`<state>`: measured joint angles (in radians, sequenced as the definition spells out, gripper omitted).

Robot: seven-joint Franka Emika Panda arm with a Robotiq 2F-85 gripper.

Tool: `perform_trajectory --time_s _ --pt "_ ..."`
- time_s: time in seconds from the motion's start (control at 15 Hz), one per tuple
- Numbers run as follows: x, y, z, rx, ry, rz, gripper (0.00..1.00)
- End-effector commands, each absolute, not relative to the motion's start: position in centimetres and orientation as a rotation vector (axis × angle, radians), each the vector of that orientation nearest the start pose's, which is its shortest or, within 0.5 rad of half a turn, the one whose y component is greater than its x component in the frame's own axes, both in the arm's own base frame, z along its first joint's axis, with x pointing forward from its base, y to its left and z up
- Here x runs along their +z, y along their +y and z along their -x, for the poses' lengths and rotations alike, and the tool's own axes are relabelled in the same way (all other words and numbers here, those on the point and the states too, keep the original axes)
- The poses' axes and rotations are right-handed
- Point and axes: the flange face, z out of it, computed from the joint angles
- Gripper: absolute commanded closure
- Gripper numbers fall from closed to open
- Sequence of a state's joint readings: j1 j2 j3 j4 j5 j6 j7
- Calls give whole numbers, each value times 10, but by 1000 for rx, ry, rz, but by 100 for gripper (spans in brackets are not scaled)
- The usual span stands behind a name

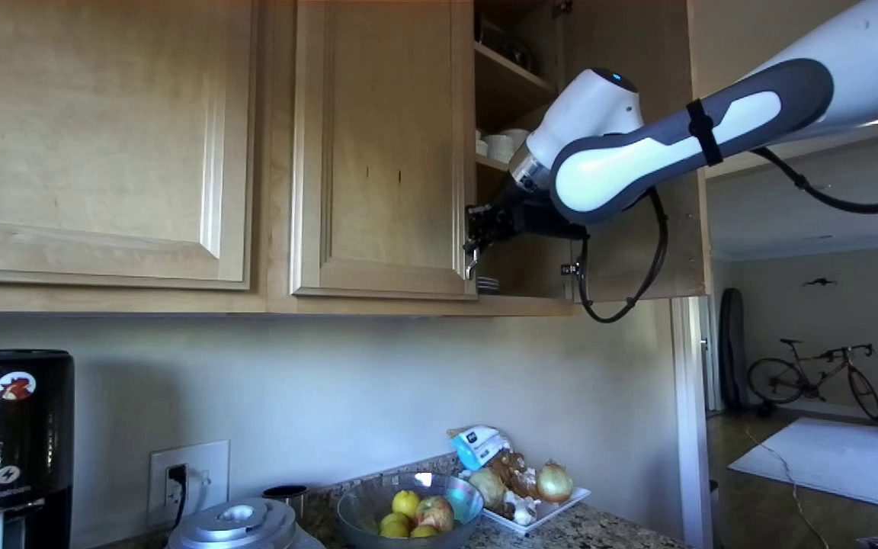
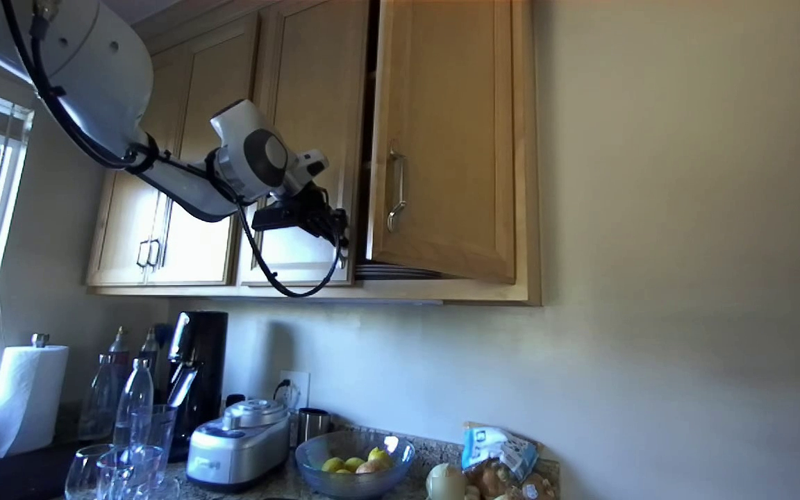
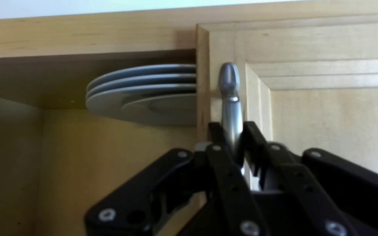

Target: Open the top cupboard doors

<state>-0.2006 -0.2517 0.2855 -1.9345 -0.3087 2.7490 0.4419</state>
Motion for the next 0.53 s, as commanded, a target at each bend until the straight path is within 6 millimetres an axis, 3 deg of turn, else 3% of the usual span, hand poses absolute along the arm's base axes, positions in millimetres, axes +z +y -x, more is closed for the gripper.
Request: perform_trajectory --time_s 0.0,0.4,0.47 --pt "716 94 -539 -1598 80 2774 99" --pt "719 99 -546 -1519 -39 2796 96" --pt "712 105 -514 -1528 -49 2766 96"
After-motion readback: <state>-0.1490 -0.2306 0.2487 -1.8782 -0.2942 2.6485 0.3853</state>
